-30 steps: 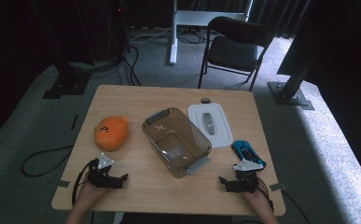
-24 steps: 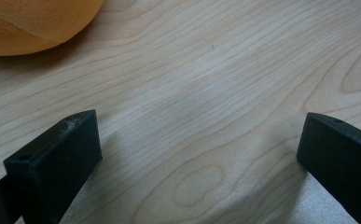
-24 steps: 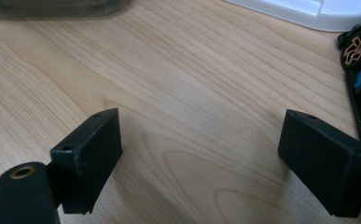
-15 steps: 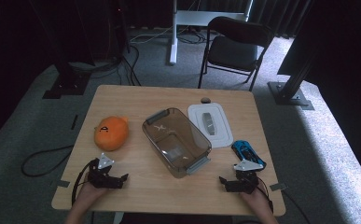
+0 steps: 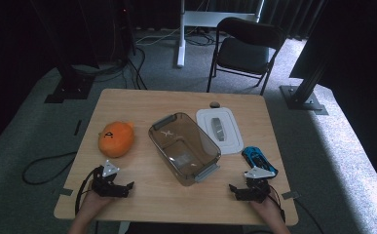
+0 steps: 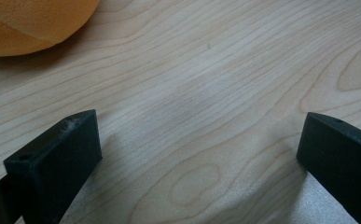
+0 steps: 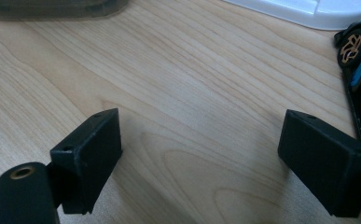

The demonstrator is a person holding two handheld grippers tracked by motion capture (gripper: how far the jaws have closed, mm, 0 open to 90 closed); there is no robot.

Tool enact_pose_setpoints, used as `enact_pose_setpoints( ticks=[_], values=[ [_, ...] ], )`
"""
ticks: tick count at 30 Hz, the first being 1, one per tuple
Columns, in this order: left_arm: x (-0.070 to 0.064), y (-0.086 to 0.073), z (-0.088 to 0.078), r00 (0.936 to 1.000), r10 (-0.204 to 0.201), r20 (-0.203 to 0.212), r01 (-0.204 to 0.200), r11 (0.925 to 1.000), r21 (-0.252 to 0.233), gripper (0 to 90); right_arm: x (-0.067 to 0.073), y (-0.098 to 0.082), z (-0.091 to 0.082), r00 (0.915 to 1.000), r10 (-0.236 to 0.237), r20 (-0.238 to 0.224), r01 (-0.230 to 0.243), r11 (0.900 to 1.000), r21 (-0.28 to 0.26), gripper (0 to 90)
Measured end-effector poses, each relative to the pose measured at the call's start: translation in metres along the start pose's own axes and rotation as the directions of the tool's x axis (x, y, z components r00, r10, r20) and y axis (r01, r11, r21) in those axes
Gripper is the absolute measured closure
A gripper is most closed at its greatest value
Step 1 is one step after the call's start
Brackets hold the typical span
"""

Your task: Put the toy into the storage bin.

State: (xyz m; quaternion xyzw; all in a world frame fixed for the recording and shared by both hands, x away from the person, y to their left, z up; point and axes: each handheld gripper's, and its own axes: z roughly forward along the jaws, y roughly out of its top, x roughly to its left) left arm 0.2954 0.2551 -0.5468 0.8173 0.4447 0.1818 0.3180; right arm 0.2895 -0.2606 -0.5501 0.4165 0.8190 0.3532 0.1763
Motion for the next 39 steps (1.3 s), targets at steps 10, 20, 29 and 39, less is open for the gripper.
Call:
enact_pose_setpoints(
  ticks=[10, 20, 29, 39],
  values=[
    [-0.001, 0.001, -0.004, 0.9998, 0.013, 0.014, -0.014, 0.9993, 0.034, 1.5, 0.0, 0.0, 0.0, 1.0, 0.001, 0.0, -0.001, 1.0, 0.0, 12.6],
    [0.003, 0.003, -0.02, 0.9999, -0.008, -0.013, 0.008, 0.9997, 0.025, 1.5, 0.0, 0.0, 0.0, 1.0, 0.0, 0.0, 0.0, 1.0, 0.0, 12.6],
    [0.011, 0.009, -0.033, 0.9993, -0.035, -0.014, 0.035, 0.9992, -0.017, 1.5, 0.0, 0.0, 0.0, 1.0, 0.0, 0.0, 0.0, 1.0, 0.0, 12.6],
    [0.028, 0.021, -0.047, 0.9954, -0.067, -0.069, 0.063, 0.9962, -0.061, 1.5, 0.0, 0.0, 0.0, 1.0, 0.001, 0.0, -0.001, 1.0, 0.0, 12.6]
  ],
)
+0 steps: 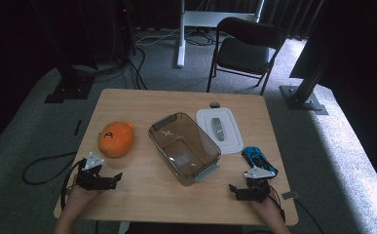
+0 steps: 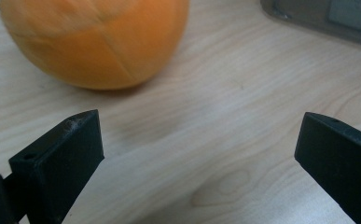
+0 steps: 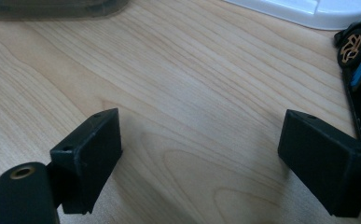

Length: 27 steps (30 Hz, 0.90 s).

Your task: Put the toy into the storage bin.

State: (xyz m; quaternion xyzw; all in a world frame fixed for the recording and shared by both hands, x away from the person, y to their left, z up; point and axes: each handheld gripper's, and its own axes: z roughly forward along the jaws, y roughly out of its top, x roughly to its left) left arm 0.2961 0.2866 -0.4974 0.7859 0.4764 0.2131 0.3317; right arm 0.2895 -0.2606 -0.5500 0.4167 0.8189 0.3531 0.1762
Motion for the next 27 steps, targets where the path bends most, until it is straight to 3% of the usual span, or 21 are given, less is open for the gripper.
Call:
enact_pose_setpoints(
  ticks=[22, 27],
  values=[
    [0.029, 0.034, 0.008, 0.9976, -0.058, -0.039, 0.056, 0.9977, -0.037, 1.5, 0.0, 0.0, 0.0, 1.0, -0.001, 0.0, 0.001, 1.0, 0.001, 12.6],
    [0.036, 0.044, 0.009, 0.9964, -0.08, -0.027, 0.079, 0.9955, -0.053, 1.5, 0.0, 0.0, 0.0, 1.0, -0.001, 0.0, 0.001, 1.0, 0.001, 12.6]
  ],
)
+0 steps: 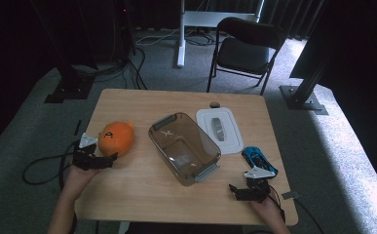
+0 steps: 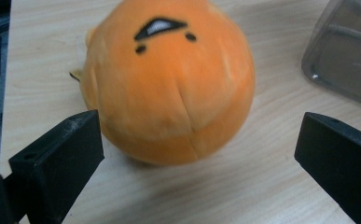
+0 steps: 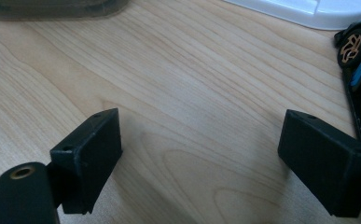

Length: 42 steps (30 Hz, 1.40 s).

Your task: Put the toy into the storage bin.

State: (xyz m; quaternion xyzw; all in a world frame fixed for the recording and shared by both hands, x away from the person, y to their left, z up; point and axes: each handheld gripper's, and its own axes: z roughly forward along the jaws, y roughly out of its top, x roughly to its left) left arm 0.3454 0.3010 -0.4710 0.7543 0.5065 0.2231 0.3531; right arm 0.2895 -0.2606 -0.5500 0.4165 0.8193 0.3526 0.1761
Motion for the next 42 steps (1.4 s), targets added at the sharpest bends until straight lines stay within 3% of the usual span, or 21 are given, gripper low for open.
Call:
enact_pose_setpoints(
  ticks=[7, 18, 24, 35, 39, 42],
  values=[
    [0.011, 0.014, 0.009, 0.9996, -0.03, 0.003, 0.03, 0.9995, 0.012, 1.6, 0.0, 0.0, 0.0, 1.0, 0.0, 0.0, 0.0, 1.0, 0.0, 12.6],
    [0.019, 0.027, 0.026, 0.9962, -0.08, -0.033, 0.081, 0.9966, 0.017, 5.8, 0.0, 0.0, 0.0, 1.0, 0.0, 0.0, 0.0, 1.0, 0.0, 12.6],
    [0.024, 0.026, 0.042, 0.9929, -0.118, 0.017, 0.116, 0.9915, 0.059, 5.8, 0.0, 0.0, 0.0, 1.0, 0.0, 0.0, 0.0, 1.0, 0.0, 12.6],
    [0.016, 0.024, 0.05, 0.9946, -0.103, -0.017, 0.104, 0.9911, 0.083, 7.1, 0.0, 0.0, 0.0, 1.0, 0.0, 0.0, 0.0, 1.0, 0.0, 12.6],
    [0.011, 0.022, 0.053, 0.9951, -0.095, -0.026, 0.097, 0.992, 0.081, 15.6, 0.0, 0.0, 0.0, 1.0, 0.0, 0.0, 0.0, 1.0, 0.0, 12.6],
    [0.002, 0.019, 0.055, 0.9961, -0.061, -0.064, 0.066, 0.9946, 0.079, 27.5, 0.0, 0.0, 0.0, 1.0, 0.0, 0.0, 0.0, 1.0, 0.0, 12.6]
  ],
)
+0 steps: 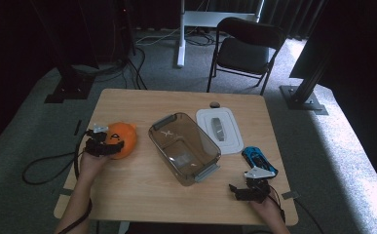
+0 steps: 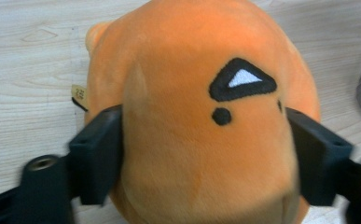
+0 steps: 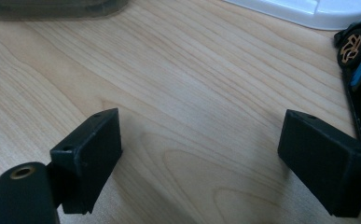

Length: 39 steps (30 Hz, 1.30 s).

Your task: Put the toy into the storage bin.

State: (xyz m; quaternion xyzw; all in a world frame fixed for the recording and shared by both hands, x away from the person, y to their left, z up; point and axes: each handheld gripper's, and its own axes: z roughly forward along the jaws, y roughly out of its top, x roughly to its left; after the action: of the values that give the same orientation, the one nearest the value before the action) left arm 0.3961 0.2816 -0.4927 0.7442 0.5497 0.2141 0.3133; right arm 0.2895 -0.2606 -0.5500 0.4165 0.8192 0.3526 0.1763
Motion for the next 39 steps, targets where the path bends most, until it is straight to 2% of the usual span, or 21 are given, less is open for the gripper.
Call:
enact_pose_setpoints(
  ticks=[5, 12, 17, 20, 24, 28, 39],
  values=[
    [-0.003, -0.003, -0.003, 0.9996, 0.025, -0.011, -0.025, 0.9997, -0.007, 50.2, 0.0, 0.0, 0.0, 1.0, 0.0, 0.0, 0.0, 1.0, 0.0, 12.6],
    [-0.003, -0.007, -0.011, 0.9998, 0.019, -0.002, -0.019, 0.9987, -0.048, 65.5, 0.0, 0.0, 0.0, 1.0, 0.001, 0.001, -0.001, 1.0, 0.0, 12.7],
    [-0.001, -0.004, -0.019, 0.9994, 0.021, 0.029, -0.019, 0.9978, -0.063, 67.9, 0.0, 0.0, 0.0, 1.0, 0.001, 0.001, -0.001, 1.0, 0.0, 12.7],
    [-0.001, -0.004, -0.023, 0.9987, 0.039, 0.034, -0.037, 0.9971, -0.067, 68.4, 0.0, 0.0, 0.0, 1.0, 0.002, 0.003, -0.002, 1.0, 0.0, 12.7],
    [0.0, -0.003, -0.029, 0.9982, 0.036, 0.049, -0.032, 0.9964, -0.079, 68.5, 0.0, 0.0, 0.0, 1.0, 0.002, 0.003, -0.002, 1.0, 0.0, 12.7],
    [-0.002, 0.0, -0.036, 0.9982, 0.045, 0.039, -0.041, 0.9948, -0.093, 68.5, 0.0, 0.0, 0.0, 1.0, 0.002, 0.003, -0.002, 1.0, 0.0, 12.7],
    [-0.007, 0.018, -0.063, 0.9949, 0.082, 0.057, -0.074, 0.9875, -0.139, 68.6, 0.0, 0.0, 0.0, 1.0, 0.002, 0.003, -0.002, 1.0, 0.0, 12.7]
  ],
)
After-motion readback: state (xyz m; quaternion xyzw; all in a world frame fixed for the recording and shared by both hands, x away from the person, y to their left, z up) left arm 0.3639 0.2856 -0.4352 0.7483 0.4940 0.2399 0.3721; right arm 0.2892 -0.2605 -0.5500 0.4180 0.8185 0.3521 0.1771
